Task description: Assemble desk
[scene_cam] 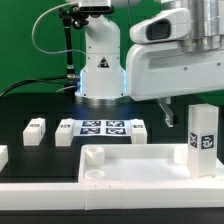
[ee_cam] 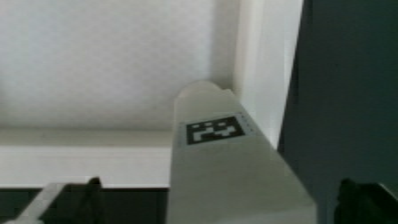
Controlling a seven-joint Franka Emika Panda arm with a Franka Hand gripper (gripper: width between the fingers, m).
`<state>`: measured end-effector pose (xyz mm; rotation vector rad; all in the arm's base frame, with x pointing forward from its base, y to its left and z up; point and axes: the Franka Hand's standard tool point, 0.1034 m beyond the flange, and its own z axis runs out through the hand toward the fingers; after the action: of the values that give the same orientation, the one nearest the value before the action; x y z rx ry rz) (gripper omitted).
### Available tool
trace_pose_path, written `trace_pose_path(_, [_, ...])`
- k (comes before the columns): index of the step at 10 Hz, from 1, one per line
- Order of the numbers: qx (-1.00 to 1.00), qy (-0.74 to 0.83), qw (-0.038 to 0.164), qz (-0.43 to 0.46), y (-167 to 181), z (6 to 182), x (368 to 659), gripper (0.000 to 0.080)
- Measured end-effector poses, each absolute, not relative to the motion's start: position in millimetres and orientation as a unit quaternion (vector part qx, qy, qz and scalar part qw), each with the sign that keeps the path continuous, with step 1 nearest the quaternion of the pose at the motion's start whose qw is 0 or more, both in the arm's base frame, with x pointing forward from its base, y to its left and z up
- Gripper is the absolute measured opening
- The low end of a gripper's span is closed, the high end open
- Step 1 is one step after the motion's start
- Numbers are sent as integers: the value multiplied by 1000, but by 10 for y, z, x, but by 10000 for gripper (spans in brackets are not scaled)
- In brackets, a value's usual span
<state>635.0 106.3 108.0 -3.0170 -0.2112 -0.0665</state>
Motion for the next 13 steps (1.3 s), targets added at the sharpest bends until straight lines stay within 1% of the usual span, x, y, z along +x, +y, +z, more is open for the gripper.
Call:
trace_pose_path(2, [-996, -59, 59, -26, 1083, 1070, 6349, 649])
trace_pose_path(4, [-997, -40, 60, -24, 1086, 1068, 6348, 380])
trace_pose_path(5, [-998, -6, 60, -23, 1070, 1067, 6351, 290])
trace_pose_path(8, [-992, 111, 63, -15, 1068, 1066, 6352, 290])
trace_pose_path(12, [-901, 429, 62, 5, 1146, 1066, 6342, 290])
trace_pose_path(13, [-856, 512, 67, 15, 1166, 1074, 6353, 290])
